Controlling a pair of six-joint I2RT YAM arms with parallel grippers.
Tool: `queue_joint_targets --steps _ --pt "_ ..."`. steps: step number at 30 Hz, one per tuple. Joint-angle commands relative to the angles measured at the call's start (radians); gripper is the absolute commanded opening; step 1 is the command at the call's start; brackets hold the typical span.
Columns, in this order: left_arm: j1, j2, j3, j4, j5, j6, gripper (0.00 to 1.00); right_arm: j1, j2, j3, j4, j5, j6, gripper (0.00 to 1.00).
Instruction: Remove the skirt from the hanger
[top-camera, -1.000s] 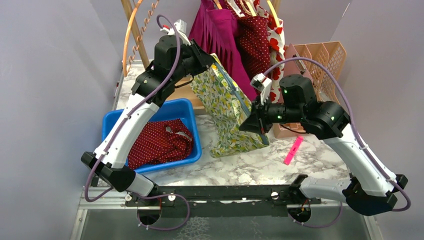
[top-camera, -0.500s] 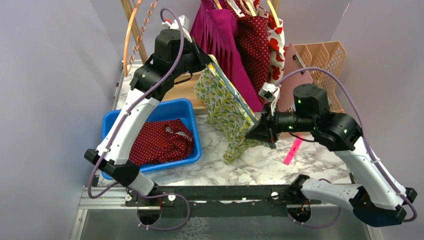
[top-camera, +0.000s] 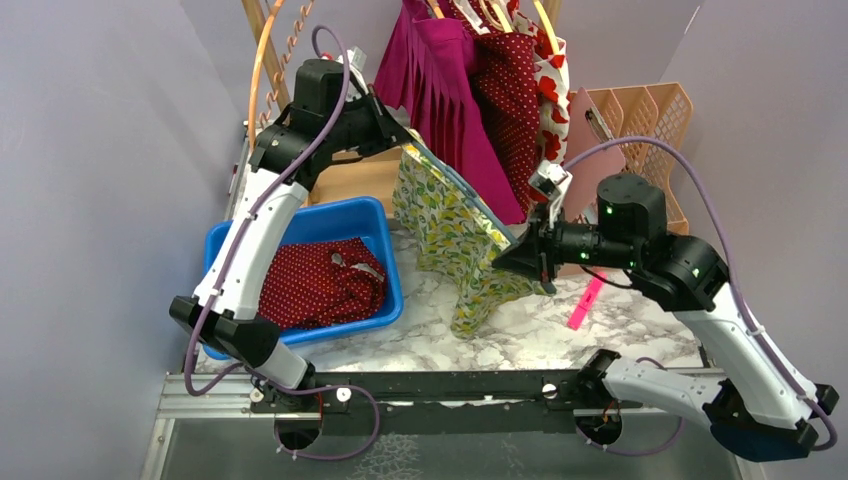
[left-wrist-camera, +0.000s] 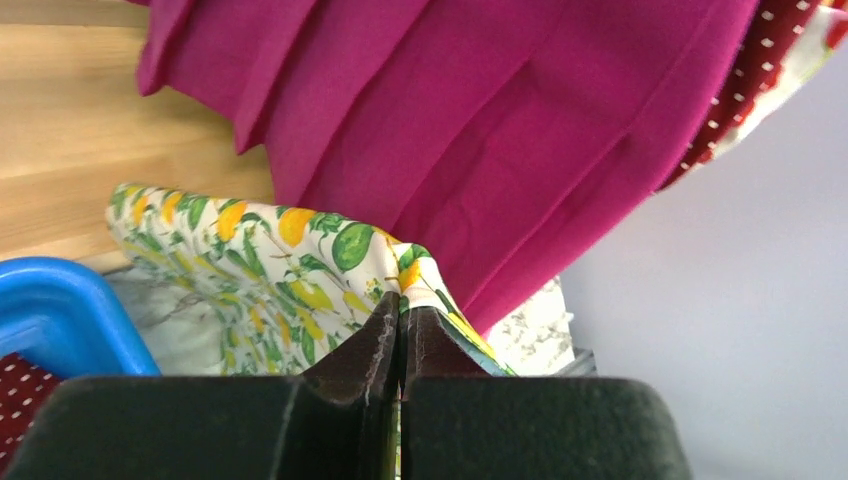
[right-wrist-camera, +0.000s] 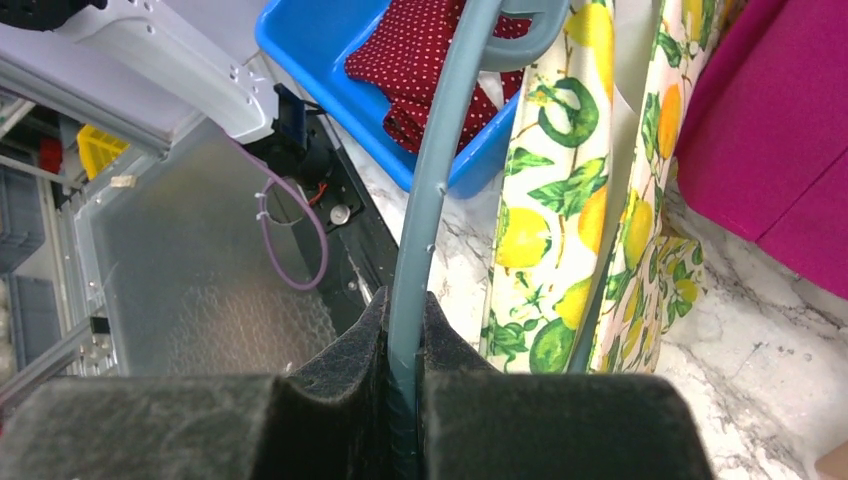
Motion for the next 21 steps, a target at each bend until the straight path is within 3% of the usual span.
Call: queue_joint_targets --steps 1,4,7,11,15,16,17,21 --pt "0.097 -0.038 -0.076 0.184 0.004 0.028 0.0 0.021 -0.137 -0.017 0.132 -0.039 0.056 0.01" --pt "0.097 -0.085 -0.152 0.26 0.11 -0.001 0.0 0.021 -0.15 -0.076 0.326 -0.018 0.199 0.01" --pt "0.096 -0.13 -0.208 0.354 0.151 -0.016 0.12 0.021 -0.116 -0.084 0.408 0.058 0.309 0.01" --pt "0.088 -0.17 -0.207 0.397 0.217 -0.013 0.4 0.021 -0.104 -0.15 0.508 0.111 0.36 0.01" --pt "0.088 -0.299 -0.321 0.398 0.184 -0.035 0.69 0.021 -0.022 -0.104 0.542 0.157 0.363 0.01" --pt "0.088 -0.327 -0.351 0.4 0.189 -0.052 0.79 0.021 0.017 -0.075 0.537 0.165 0.367 0.01" --pt "0.088 -0.355 -0.376 0.402 0.2 -0.062 0.95 0.021 0.057 -0.045 0.537 0.167 0.375 0.01" --pt "0.085 -0.458 -0.458 0.405 0.225 -0.096 0.99 0.02 0.176 0.014 0.604 0.14 0.417 0.01"
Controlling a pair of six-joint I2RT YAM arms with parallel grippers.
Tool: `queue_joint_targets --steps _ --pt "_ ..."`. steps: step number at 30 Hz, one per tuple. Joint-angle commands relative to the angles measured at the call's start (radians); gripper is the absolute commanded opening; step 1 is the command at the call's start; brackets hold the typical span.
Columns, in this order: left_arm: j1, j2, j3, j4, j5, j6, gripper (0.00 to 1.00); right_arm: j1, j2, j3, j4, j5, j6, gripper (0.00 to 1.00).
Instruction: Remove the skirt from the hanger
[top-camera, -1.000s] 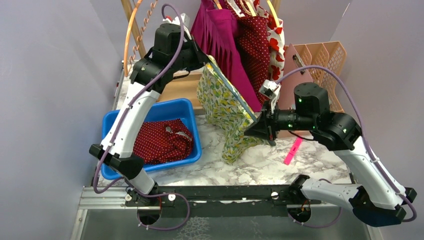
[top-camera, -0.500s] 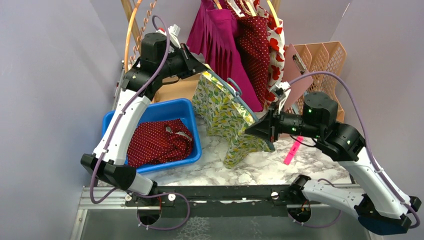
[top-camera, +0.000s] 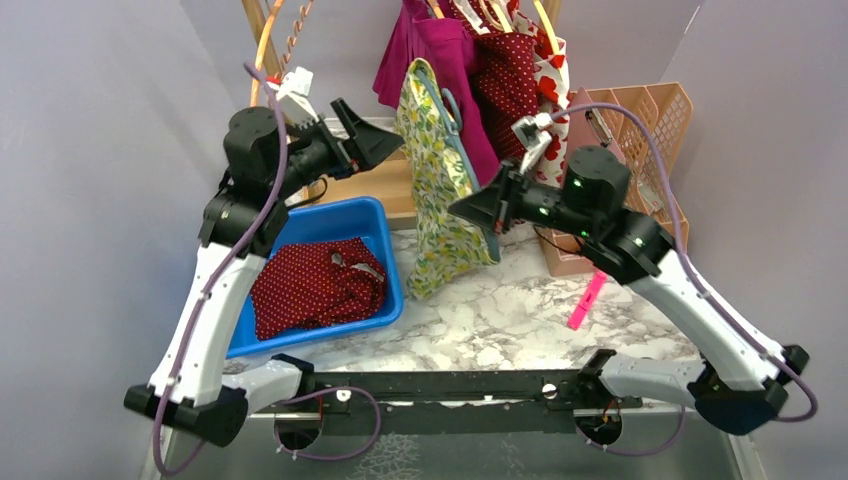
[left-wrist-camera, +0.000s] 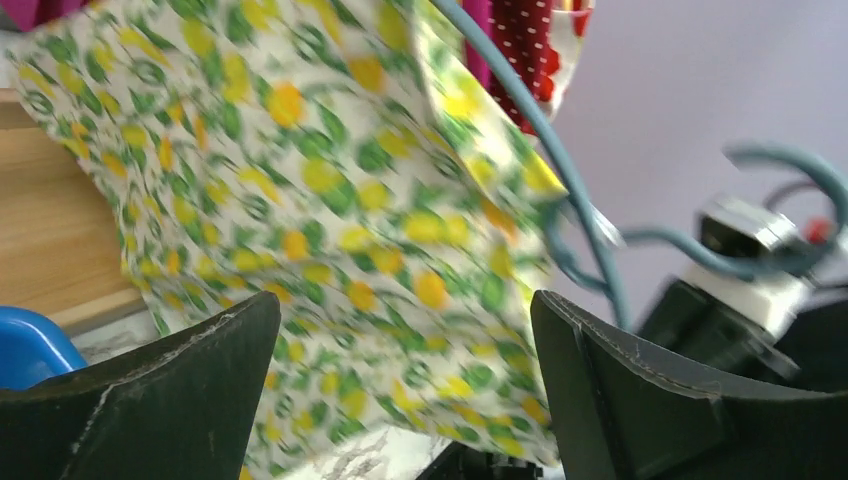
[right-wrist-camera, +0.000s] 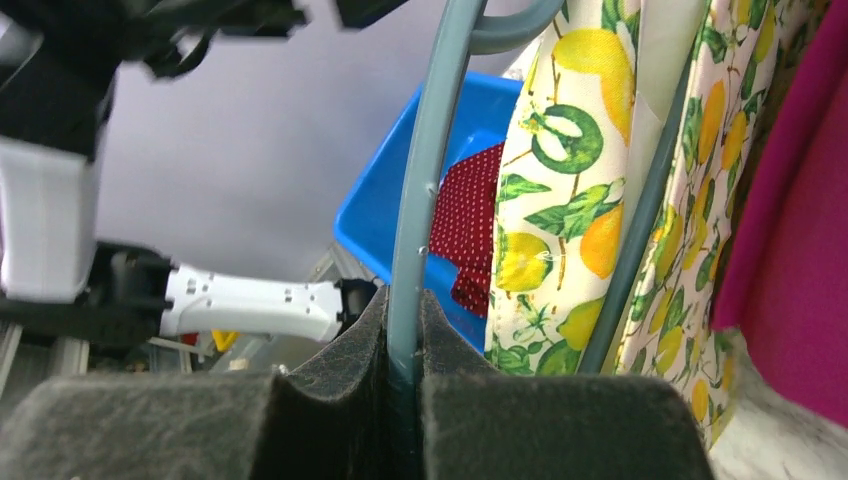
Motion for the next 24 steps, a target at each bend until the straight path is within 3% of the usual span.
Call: queue_joint_targets --steps 1,4,8,14,16,19,20,24 --pt "-0.001 -0.105 -0.073 0.045 0.056 -0.054 0.97 0.002 0.112 0.084 0.18 0.019 0.051 0.01" --pt "-0.051 -0.119 -0.111 0.061 0.117 -0.121 0.85 0.002 0.19 0.137 0.21 -0.025 0.071 0.01" --pt "-0.239 -0.131 -0.14 0.065 -0.03 -0.116 0.65 0.002 0.25 0.174 0.278 -0.072 0.095 0.01" --pt "-0.294 -0.17 -0.256 0.089 -0.096 -0.128 0.44 0.001 0.263 0.19 0.352 -0.062 0.166 0.01" --pt "-0.293 -0.237 -0.276 0.11 -0.16 -0.114 0.44 0.002 0.261 0.197 0.346 -0.046 0.181 0.01" --pt "-0.295 -0.303 -0.344 0.175 -0.134 -0.123 0.72 0.002 0.276 0.238 0.281 0.004 0.211 0.01" --pt "-0.294 -0.296 -0.357 0.176 -0.109 -0.135 0.76 0.002 0.284 0.246 0.285 0.0 0.223 0.01" --pt "-0.293 -0.241 -0.389 0.288 -0.066 -0.195 0.7 0.002 0.311 0.276 0.306 -0.039 0.242 0.01"
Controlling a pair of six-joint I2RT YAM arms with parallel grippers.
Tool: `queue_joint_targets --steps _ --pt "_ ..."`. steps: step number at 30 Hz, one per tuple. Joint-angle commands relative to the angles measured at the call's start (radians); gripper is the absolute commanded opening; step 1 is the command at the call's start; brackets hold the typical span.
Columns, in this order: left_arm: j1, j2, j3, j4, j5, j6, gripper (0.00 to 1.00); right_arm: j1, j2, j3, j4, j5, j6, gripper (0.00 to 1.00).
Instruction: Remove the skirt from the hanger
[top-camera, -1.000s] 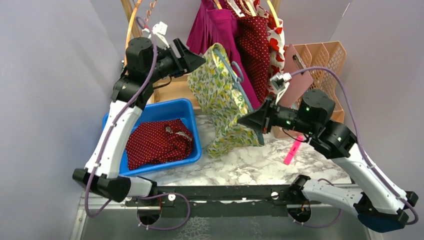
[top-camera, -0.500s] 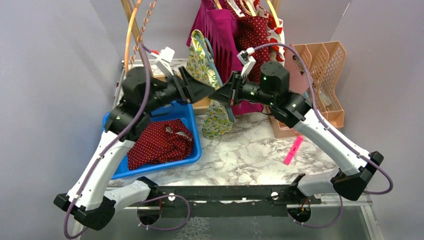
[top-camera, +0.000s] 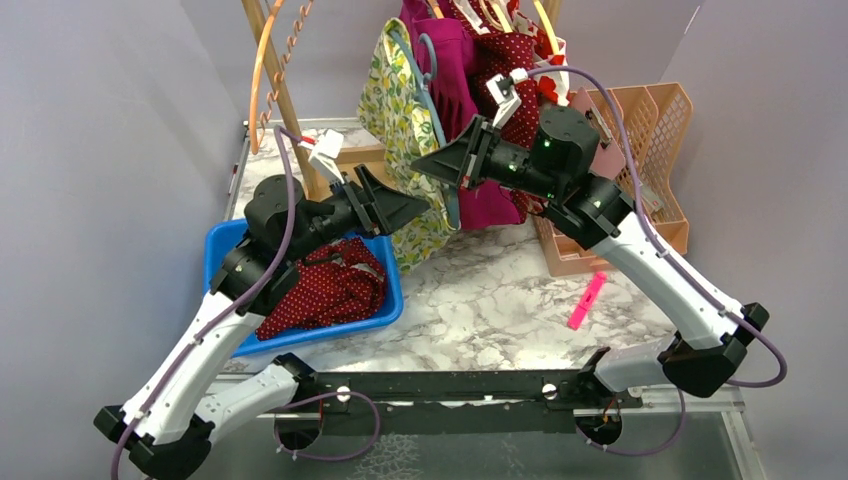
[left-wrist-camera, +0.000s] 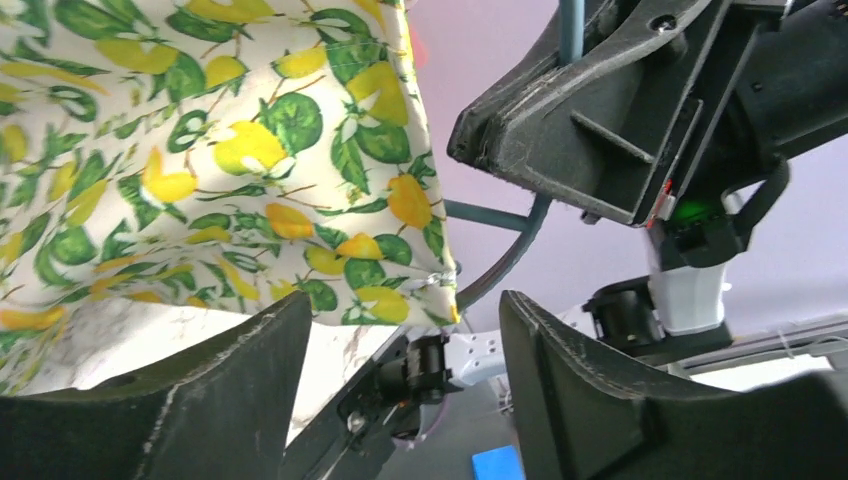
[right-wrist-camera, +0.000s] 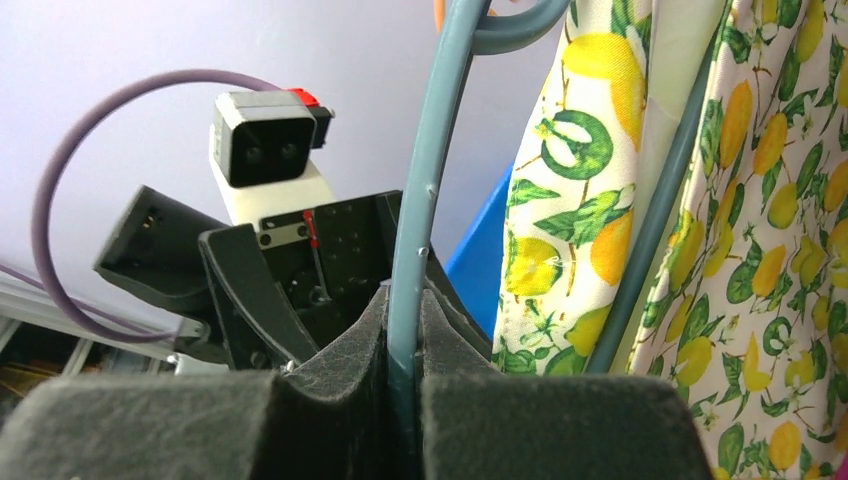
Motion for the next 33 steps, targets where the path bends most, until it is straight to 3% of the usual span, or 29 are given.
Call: queue_joint_targets --steps 1,5,8,11,13,17,24,27,30,33 --pt "-0.003 0.042 -0.035 0.203 0.031 -0.062 0.69 0.004 0.025 0.064 0.1 -0.015 0.021 0.01" --pt "-0.003 0.073 -0.047 0.261 0.05 -0.083 0.75 0.004 0.034 0.062 0.098 -0.027 0.024 0.01" --pt "-0.003 0.091 -0.048 0.268 0.06 -0.076 0.73 0.003 0.039 0.056 0.118 -0.041 0.045 0.01" --pt "-0.004 0.105 -0.049 0.256 0.066 -0.061 0.62 0.004 0.04 0.066 0.116 -0.035 0.047 0.01" --pt "-0.004 0.111 -0.055 0.253 0.07 -0.068 0.49 0.004 0.044 0.075 0.116 -0.037 0.049 0.01" --pt "-0.004 0.111 -0.07 0.246 0.089 -0.071 0.36 0.004 0.048 0.076 0.133 -0.029 0.056 0.01" --pt "-0.005 0.065 -0.108 0.092 0.105 -0.05 0.0 0.004 0.08 0.056 0.257 0.124 0.048 0.01" --pt "-0.005 0.024 -0.157 0.029 0.059 -0.037 0.0 0.003 0.104 0.099 0.278 0.139 0.076 0.01" --pt "-0.005 -0.006 -0.185 -0.039 0.005 -0.007 0.0 0.003 0.1 0.111 0.199 0.219 0.142 0.01" --pt "-0.005 -0.026 -0.206 -0.043 -0.037 -0.011 0.0 0.004 0.086 0.126 0.109 0.18 0.163 0.01"
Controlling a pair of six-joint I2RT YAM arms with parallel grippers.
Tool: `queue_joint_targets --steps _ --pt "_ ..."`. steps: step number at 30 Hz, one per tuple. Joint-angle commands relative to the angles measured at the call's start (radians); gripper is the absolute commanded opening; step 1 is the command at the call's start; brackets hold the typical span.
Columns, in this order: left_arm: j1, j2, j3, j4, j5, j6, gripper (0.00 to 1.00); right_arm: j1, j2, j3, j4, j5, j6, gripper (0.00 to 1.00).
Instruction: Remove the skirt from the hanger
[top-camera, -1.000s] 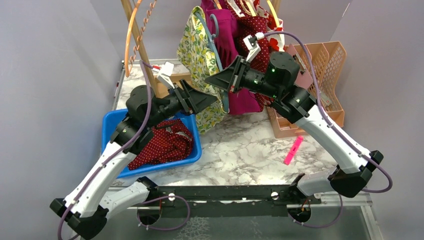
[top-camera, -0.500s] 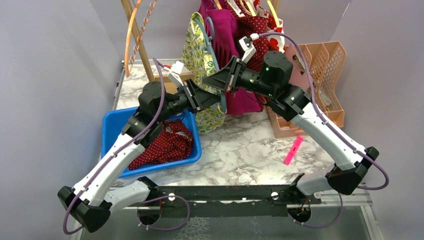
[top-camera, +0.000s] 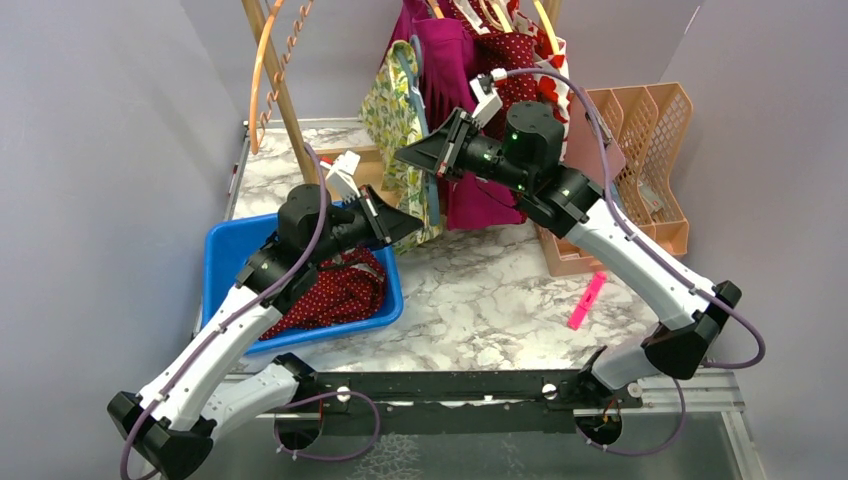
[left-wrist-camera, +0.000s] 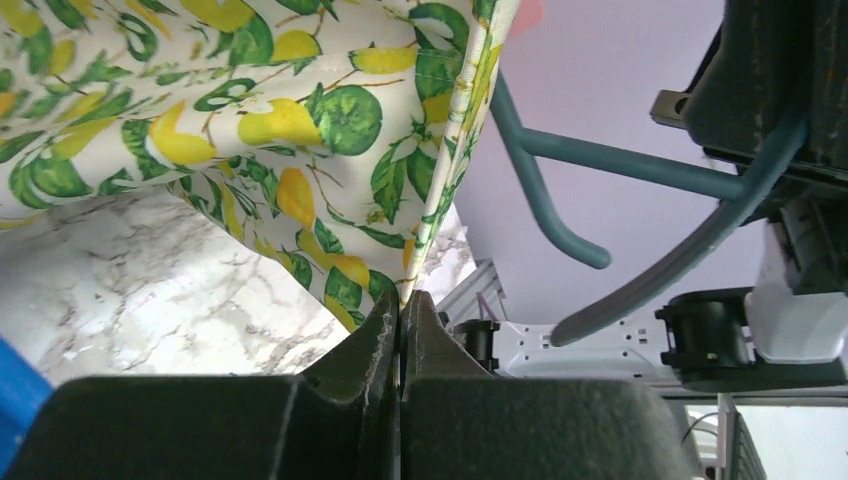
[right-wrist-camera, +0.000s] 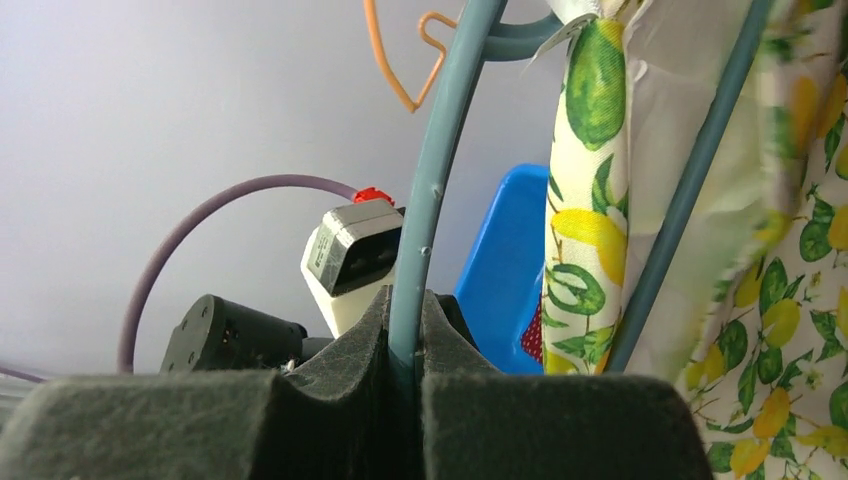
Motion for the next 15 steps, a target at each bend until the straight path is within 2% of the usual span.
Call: queue_joint_targets --steps 1,4,8,11,15 --pt "-0.008 -0.038 -0.028 -0.109 -0.07 0.029 0.0 -0.007 -0.038 0.092 -0.033 0.03 0.044 0.01" --pt "-0.008 0.012 0.037 -0.116 -0.15 0.067 0.0 -0.007 -0.123 0.079 -0.297 -0.072 0.065 0.01" --pt "-0.008 0.073 0.059 -0.148 -0.235 0.049 0.0 -0.018 -0.24 0.018 -0.534 -0.187 0.115 0.01" --pt "-0.008 0.098 0.042 -0.121 -0.229 0.042 0.0 -0.019 -0.292 -0.01 -0.575 -0.251 0.145 0.01" --pt "-0.008 0.135 0.049 -0.021 -0.093 0.059 0.0 -0.021 -0.274 0.003 -0.566 -0.313 0.144 0.01"
